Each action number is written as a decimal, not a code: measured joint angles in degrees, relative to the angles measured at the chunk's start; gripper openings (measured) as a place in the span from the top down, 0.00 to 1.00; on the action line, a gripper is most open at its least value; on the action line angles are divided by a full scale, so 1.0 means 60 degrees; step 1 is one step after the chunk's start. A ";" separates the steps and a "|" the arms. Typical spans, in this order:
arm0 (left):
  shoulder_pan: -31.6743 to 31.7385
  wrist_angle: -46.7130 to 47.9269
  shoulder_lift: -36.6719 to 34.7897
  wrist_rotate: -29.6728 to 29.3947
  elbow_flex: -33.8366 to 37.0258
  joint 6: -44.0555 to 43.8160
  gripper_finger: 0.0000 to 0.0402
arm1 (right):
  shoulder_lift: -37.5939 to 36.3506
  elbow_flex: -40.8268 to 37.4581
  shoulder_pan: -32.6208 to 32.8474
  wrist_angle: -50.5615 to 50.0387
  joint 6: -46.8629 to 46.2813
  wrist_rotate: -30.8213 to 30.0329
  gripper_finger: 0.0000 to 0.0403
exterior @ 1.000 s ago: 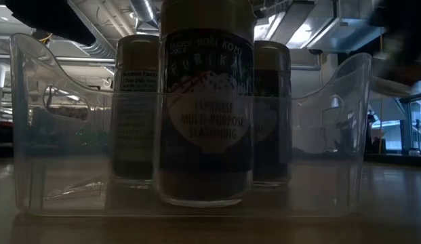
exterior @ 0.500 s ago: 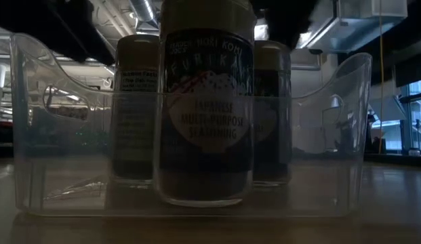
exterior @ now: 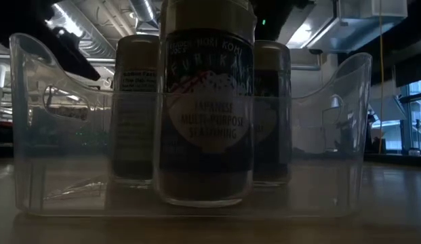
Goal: Sort spices by type
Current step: Put the small brown seasoning bottle into the top transparent bin, then put the top black seasoning can into the white bin
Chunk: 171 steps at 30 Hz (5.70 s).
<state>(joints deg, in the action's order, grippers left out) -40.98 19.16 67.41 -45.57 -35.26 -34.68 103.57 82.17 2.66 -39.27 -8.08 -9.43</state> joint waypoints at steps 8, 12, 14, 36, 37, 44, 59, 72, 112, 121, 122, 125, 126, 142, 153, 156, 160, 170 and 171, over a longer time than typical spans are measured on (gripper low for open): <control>0.0516 -0.2677 -0.1605 0.0022 0.2085 0.0802 0.14 | 0.0935 -0.0015 -0.0332 0.0011 0.0101 0.0561 0.52; 0.0760 -0.3624 -0.1673 0.0030 0.2402 0.1658 0.14 | 0.1297 -0.0015 -0.0332 0.0001 0.0149 0.0679 0.52; 0.0894 -0.3820 -0.1656 0.0038 0.2403 0.2112 0.14 | 0.1478 -0.0015 -0.0394 -0.0096 0.0175 0.0670 0.52; 0.2049 -0.4586 -0.1656 0.0893 0.2403 0.3826 0.14 | 0.1328 0.1878 0.0375 -0.3251 0.0133 -0.0254 0.30; 0.2049 -0.4582 -0.1658 0.0893 0.2403 0.3826 0.14 | 0.1153 0.1886 0.0485 -0.3375 0.0010 -0.0252 0.29; 0.2053 -0.4623 -0.1591 0.0933 0.2403 0.3717 0.14 | -0.0251 0.0753 0.0735 -0.4321 -0.1315 -0.0261 0.29; 0.2107 -0.4820 -0.1594 0.0919 0.2403 0.4156 0.14 | -0.4270 -0.3197 0.0743 -0.6128 -0.5688 -0.0485 0.29; 0.2107 -0.4888 -0.1594 0.0901 0.2403 0.4299 0.14 | -0.4903 -0.4740 0.0750 -0.6871 -0.8963 0.1044 0.29; 0.2471 -0.4839 -0.1594 0.0897 0.2403 0.4141 0.14 | -0.4779 -0.6411 0.0749 -0.8358 -1.0645 0.2492 0.97; 0.2471 -0.4845 -0.1594 0.0897 0.2403 0.4113 0.14 | -0.4710 -0.6511 0.0747 -0.8068 -1.0628 0.2346 0.99; 0.2471 -0.4845 -0.1594 0.0897 0.2403 0.4113 0.14 | -0.4708 -0.6506 0.0747 -0.8010 -1.0611 0.2342 0.99; 0.2471 -0.4860 -0.1594 0.0897 0.2403 0.4110 0.14 | -0.4706 -0.6500 0.0747 -0.7862 -1.0401 0.2329 0.98; 0.2471 -0.4846 -0.1594 0.0897 0.2403 0.4110 0.14 | -0.4706 -0.6463 0.0750 -0.7808 -1.0366 0.2290 0.97; 0.2471 -0.4853 -0.1594 0.0897 0.2403 0.4110 0.14 | -0.4728 -0.5593 0.0750 -0.6193 -0.8566 0.0524 0.99; 0.2471 -0.4852 -0.1594 0.0897 0.2403 0.4110 0.14 | -0.4938 -0.3875 0.0743 -0.7464 -0.8158 -0.0024 0.99; 0.2471 -0.4852 -0.1594 0.0897 0.2403 0.4135 0.14 | -0.5173 -0.3506 0.0739 -0.7518 -0.8244 -0.0336 0.99; 0.2471 -0.4843 -0.1594 0.0898 0.2403 0.4133 0.14 | -0.5230 -0.3509 0.0591 -0.7537 -0.8442 0.0054 0.91; 0.2471 -0.4841 -0.1594 0.0899 0.2403 0.4146 0.14 | -0.5201 -0.4386 0.0597 -0.6974 -0.8684 0.0594 0.30; 0.2471 -0.4841 -0.1594 0.0901 0.2403 0.4148 0.14 | -0.5201 -0.4490 0.0597 -0.6818 -0.8683 0.0588 0.25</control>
<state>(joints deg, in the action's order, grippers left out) -26.15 -9.89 57.84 -40.16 -20.84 -9.79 72.36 55.23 6.24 -80.18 -60.18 -5.90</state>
